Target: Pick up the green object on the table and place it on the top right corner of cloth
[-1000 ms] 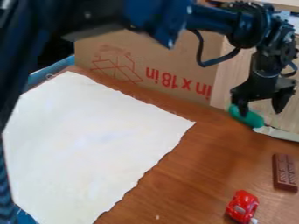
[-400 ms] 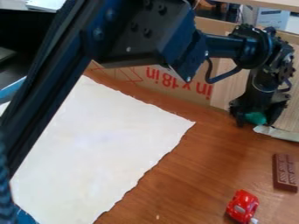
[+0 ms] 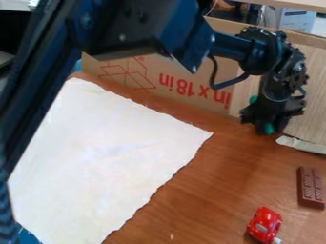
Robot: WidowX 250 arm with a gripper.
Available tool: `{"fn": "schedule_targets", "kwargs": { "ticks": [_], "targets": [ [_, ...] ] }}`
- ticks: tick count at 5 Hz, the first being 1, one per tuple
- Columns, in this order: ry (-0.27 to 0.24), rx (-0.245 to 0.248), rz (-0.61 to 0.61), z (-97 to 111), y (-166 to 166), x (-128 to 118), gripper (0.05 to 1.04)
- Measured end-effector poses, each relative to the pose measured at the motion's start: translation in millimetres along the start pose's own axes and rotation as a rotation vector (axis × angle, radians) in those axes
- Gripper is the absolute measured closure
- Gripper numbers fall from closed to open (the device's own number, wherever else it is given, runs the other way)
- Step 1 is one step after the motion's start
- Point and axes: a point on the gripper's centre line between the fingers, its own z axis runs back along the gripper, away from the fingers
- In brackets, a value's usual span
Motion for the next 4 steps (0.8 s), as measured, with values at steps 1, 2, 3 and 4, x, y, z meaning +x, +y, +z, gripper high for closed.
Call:
{"fn": "schedule_targets", "kwargs": {
  "ticks": [1, 2, 3, 4],
  "targets": [
    [0.039, -0.029, -0.035, 10, 23, -2, 0.676],
    [0.052, -0.135, -0.034, 43, 46, 9, 0.676],
    [0.063, -0.272, -0.027, 81, 77, 22, 0.676],
    [0.109, -0.361, 0.001, 91, 120, 25, 0.676]
  ]
}}
